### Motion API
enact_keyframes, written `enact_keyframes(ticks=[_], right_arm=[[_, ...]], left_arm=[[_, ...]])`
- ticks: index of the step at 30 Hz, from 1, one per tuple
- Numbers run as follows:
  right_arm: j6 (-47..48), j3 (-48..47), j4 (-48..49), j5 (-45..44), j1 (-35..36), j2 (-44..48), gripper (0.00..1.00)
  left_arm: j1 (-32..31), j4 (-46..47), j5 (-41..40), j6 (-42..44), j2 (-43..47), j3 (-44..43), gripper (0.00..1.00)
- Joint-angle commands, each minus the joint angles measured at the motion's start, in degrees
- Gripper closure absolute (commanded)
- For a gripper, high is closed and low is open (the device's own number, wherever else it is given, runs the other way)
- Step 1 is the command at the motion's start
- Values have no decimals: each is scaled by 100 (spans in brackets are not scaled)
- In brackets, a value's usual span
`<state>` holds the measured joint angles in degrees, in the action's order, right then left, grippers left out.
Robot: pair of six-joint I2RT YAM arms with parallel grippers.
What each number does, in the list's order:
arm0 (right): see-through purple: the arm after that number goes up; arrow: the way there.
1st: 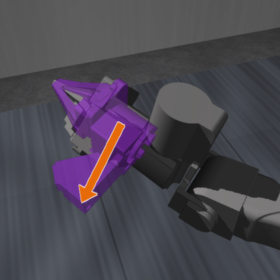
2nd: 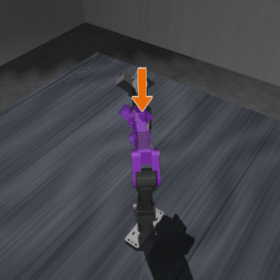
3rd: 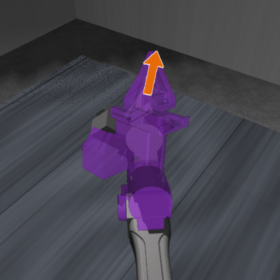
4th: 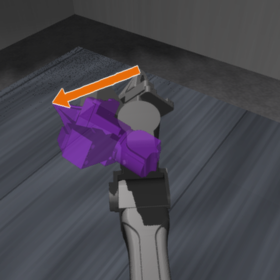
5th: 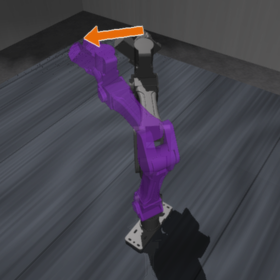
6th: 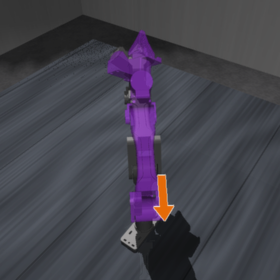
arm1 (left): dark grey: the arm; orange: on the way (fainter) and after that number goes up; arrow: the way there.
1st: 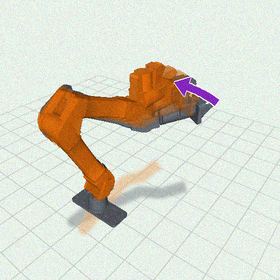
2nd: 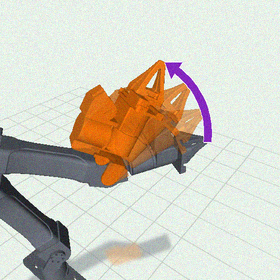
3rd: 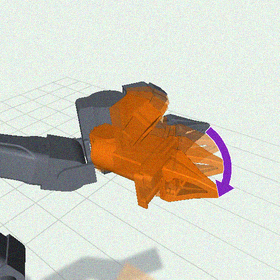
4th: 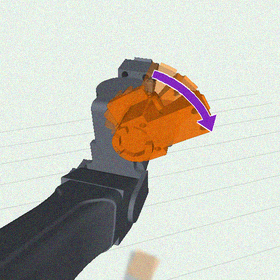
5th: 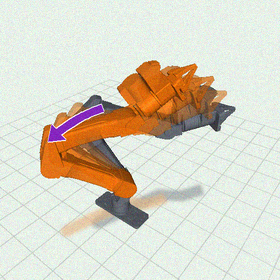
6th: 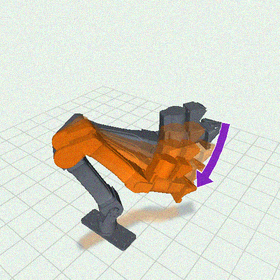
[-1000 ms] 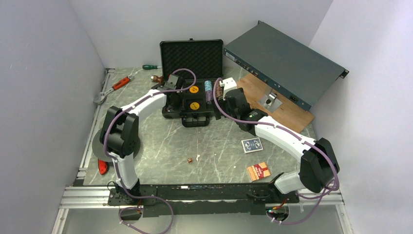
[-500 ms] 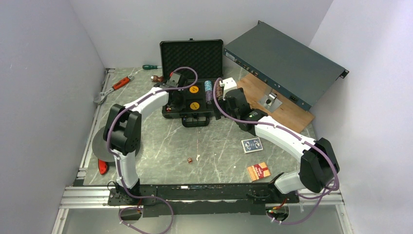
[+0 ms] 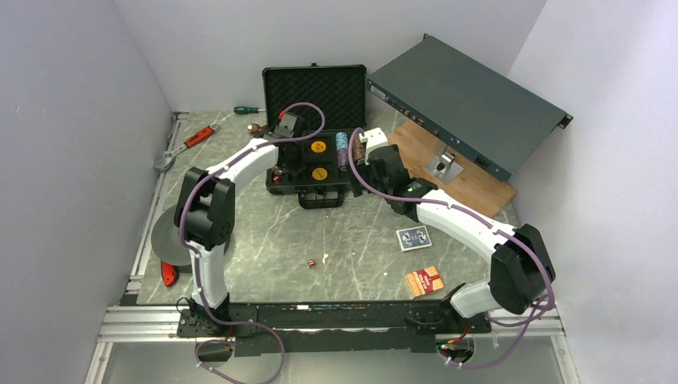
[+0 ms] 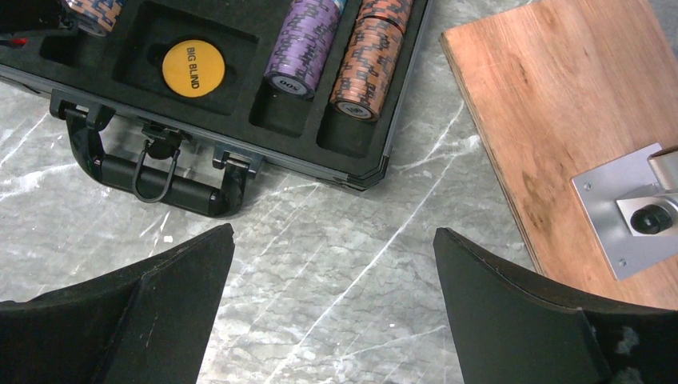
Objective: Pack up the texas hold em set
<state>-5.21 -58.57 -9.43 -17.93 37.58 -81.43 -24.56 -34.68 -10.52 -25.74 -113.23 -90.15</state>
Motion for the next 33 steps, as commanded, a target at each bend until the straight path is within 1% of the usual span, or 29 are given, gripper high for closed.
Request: enact_keyframes(ticks=[1,8,15,18,23,26,27,30,32,33], right_arm=[[-48,-267,99,-52,-27,-28,0],[-30,-294,49,-122,-26,-41,0],[-54,-281,79,-4,-31,-20,0],[-76,-296,34,-13,-31,-34,0],[-85,-211,132,35,-26,108,0],[-94,-191,161,52,-32,112,0],[-98,-195,161,57,-32,115,0],[-109,-180,167,65,-31,137,0],[-111,-150,206,83,-34,180,0],[-116,-136,224,104,-32,201,0]], left_arm=[[77,346,-199,-46,-73,-342,100],[131,505,-176,-54,-67,-293,100],[143,510,-153,-57,-24,-356,100],[144,664,-121,-71,264,-40,96],[143,694,-152,-29,886,365,85],[141,618,-90,-35,1353,551,76],[136,617,-53,-43,1518,626,72],[135,648,86,3,2124,931,56],[135,496,159,73,2428,1020,44],[135,409,205,108,2576,1048,40]])
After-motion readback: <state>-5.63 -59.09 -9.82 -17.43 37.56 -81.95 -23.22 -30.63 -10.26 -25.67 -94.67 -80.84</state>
